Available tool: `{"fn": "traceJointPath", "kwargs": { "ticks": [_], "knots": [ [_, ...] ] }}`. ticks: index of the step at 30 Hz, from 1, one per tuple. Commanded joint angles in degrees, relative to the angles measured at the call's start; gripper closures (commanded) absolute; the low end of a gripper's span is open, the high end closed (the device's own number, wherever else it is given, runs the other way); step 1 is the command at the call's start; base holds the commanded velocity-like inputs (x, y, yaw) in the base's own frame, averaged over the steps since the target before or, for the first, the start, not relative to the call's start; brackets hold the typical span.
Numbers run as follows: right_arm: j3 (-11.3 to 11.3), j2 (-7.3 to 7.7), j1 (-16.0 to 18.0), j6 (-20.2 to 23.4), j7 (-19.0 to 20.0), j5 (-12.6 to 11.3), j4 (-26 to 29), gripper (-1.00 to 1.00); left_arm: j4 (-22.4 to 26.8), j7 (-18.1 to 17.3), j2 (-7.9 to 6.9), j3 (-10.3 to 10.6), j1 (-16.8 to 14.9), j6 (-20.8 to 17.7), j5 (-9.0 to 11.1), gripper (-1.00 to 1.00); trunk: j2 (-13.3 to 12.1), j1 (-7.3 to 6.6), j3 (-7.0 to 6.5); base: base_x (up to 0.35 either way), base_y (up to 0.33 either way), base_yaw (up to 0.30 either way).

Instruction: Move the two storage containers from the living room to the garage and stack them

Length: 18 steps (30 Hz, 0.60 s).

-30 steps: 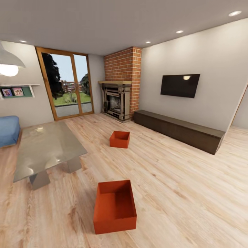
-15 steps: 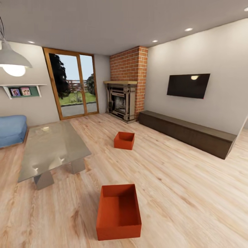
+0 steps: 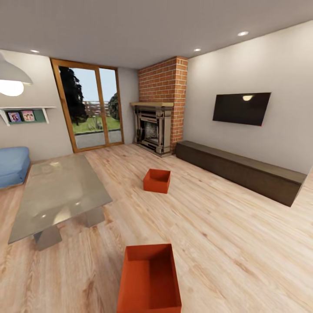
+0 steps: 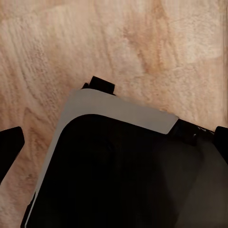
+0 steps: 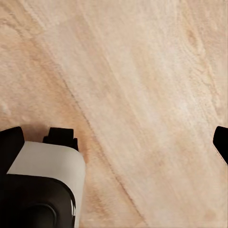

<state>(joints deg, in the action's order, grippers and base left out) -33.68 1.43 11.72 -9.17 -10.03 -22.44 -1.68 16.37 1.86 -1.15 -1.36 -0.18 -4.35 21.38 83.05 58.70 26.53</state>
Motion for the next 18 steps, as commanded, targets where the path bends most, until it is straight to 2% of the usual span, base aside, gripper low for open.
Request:
{"fn": "traceJointPath", "kwargs": {
  "ticks": [1, 7, 18],
  "knots": [
    [-0.5, -0.06, 0.1, -0.3, 0.0, -0.5, -0.2, -1.00, 0.2, 0.1, -0.01, -0.1, 0.0, -0.4, 0.2, -1.00, 0.0, 0.03, 0.06, 0.313, 0.000, 0.000],
    [-0.4, 0.00, 0.1, -0.4, -0.1, -0.6, -0.2, -1.00, 0.2, 0.1, 0.00, -0.1, 0.0, -0.3, 0.2, -1.00, 0.0, 0.03, 0.06, 0.232, 0.000, 0.101],
    [-0.3, 0.00, 0.1, -0.5, -0.1, -0.6, -0.2, -1.00, 0.2, 0.1, 0.01, -0.1, 0.0, -0.3, 0.1, -1.00, 0.0, 0.03, 0.06, 0.011, 0.000, 0.261]
  ]
}}
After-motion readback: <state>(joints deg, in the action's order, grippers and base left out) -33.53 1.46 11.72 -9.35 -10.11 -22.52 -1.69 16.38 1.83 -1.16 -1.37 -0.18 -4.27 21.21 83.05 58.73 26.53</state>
